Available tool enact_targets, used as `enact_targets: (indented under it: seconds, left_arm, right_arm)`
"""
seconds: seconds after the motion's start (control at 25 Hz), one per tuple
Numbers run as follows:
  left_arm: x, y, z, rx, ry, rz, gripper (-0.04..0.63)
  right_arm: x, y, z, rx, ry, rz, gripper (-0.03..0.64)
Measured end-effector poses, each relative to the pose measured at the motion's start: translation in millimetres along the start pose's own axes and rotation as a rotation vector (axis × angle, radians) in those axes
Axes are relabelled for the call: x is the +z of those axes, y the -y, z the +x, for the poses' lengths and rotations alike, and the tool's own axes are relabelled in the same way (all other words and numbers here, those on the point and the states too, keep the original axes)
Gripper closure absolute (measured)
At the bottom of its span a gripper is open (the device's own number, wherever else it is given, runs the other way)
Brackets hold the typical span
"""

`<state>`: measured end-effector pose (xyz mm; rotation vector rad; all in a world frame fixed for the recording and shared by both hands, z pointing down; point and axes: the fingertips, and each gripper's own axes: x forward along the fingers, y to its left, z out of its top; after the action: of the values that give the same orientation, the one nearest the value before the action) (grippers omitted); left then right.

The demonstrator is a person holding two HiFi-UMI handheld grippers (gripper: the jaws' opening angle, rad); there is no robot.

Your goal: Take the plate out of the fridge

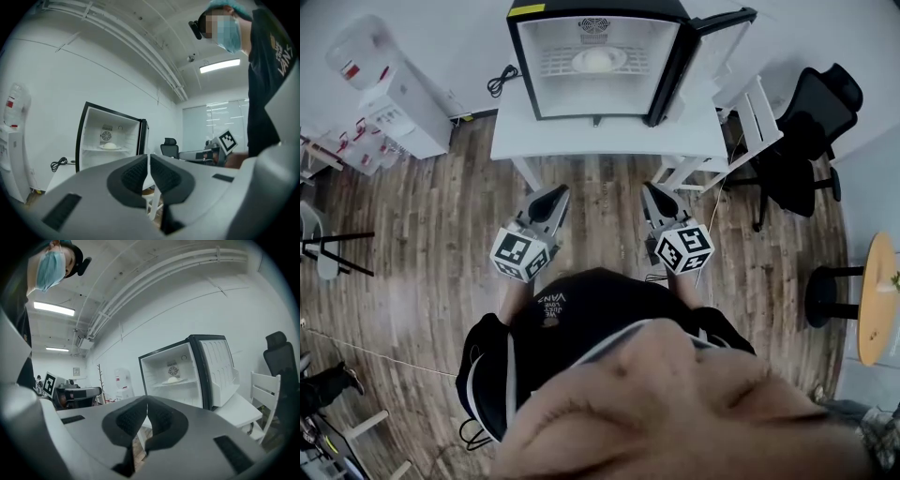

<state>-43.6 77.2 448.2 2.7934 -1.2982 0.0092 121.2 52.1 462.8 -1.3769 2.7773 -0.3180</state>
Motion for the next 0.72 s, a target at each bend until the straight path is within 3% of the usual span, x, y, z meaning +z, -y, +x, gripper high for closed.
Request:
enact_targets:
  seconds: [0.4,0.72]
  left_arm:
    - [-10.0,20.2,3.2,0.018,-0.015,-0.014,0.566]
    - [-14.0,1.6,13.6,0.007,-0.012,-0.035,0.566]
  right_arm:
    - [-2.2,2.0,-5.5,0.043,-0.014,-0.011,0.604]
    - [-4.0,10.6,13.3,0.019,-0.016,-0.001,0.604]
